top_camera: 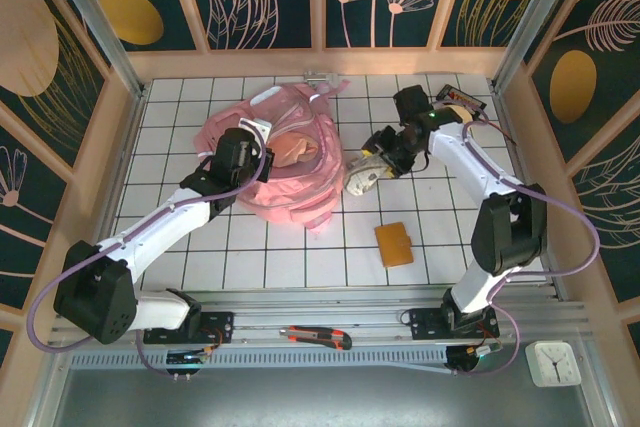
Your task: Pack the student bag
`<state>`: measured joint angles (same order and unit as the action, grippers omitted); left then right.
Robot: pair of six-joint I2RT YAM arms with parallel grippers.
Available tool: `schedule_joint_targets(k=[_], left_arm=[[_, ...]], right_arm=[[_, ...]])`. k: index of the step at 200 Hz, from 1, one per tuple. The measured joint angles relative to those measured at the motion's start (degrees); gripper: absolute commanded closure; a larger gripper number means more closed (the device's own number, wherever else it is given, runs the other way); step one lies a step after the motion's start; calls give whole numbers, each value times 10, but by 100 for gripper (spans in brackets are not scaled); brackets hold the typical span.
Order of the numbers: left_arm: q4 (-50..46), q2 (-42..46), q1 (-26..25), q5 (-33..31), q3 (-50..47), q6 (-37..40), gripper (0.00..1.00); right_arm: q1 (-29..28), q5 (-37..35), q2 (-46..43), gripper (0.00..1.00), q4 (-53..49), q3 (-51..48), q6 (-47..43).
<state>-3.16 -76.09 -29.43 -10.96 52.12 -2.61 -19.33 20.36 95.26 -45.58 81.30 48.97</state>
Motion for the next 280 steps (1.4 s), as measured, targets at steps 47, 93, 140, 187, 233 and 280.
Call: schedule_joint_targets(k=[47, 93, 140, 187, 233, 280], left_arm=[[0, 8, 0, 2, -5, -16, 100], [-1, 15, 0, 8, -10, -18, 100], [-1, 16, 1, 16, -10, -35, 100], [-5, 22, 3, 23, -10, -64, 100], [-1, 41, 3, 39, -25, -96, 100], [5, 48, -7, 45, -34, -115, 100]], right_arm=[[-16, 63, 2, 44, 100, 11, 12], [-48, 100, 36, 44, 187, 47, 16], [-67, 115, 56, 44, 259, 35, 63], [-113, 127, 156, 45, 287, 88, 100], [-165, 119, 243, 45, 325, 122, 148], [-190, 107, 281, 27, 392, 126, 206]])
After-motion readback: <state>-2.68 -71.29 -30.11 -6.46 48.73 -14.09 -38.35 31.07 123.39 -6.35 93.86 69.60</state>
